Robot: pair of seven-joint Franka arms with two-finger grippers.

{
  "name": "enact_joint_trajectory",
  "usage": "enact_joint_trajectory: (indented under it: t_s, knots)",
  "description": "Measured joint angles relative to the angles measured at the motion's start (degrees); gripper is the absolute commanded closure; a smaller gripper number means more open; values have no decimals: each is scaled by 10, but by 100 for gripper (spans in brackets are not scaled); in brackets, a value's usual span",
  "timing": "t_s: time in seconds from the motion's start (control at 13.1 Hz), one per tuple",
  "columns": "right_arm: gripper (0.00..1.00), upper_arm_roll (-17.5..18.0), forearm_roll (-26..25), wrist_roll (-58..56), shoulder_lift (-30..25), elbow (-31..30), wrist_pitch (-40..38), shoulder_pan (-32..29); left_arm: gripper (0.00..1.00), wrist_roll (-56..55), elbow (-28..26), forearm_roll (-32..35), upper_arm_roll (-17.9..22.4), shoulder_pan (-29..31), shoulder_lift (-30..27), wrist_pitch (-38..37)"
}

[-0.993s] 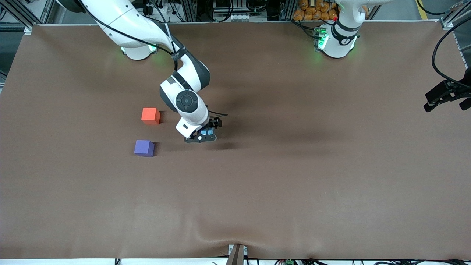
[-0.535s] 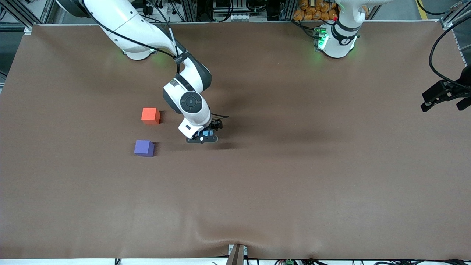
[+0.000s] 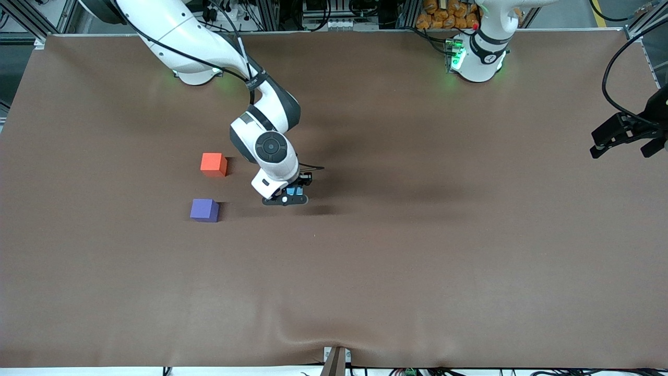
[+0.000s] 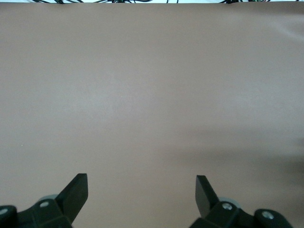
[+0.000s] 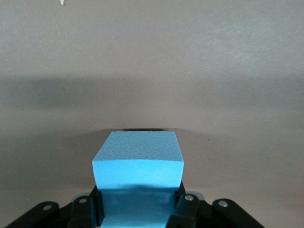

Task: Place blue block between orange and purple blocks
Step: 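Close the right gripper on the light blue block and lift it, then carry the blue block with the right gripper between orange and purple blocks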

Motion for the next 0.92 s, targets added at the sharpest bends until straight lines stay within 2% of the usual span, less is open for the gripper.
enact_joint_trajectory:
  t_s: [0.31, 0.92]
  knots:
    - [59, -4, 0, 7, -30, 9, -40, -15, 0, 0, 0, 0, 0, 0, 0, 0]
    - [59, -3, 6, -22, -74, 1, -67, -73, 0, 0, 0, 0, 0, 0, 0, 0]
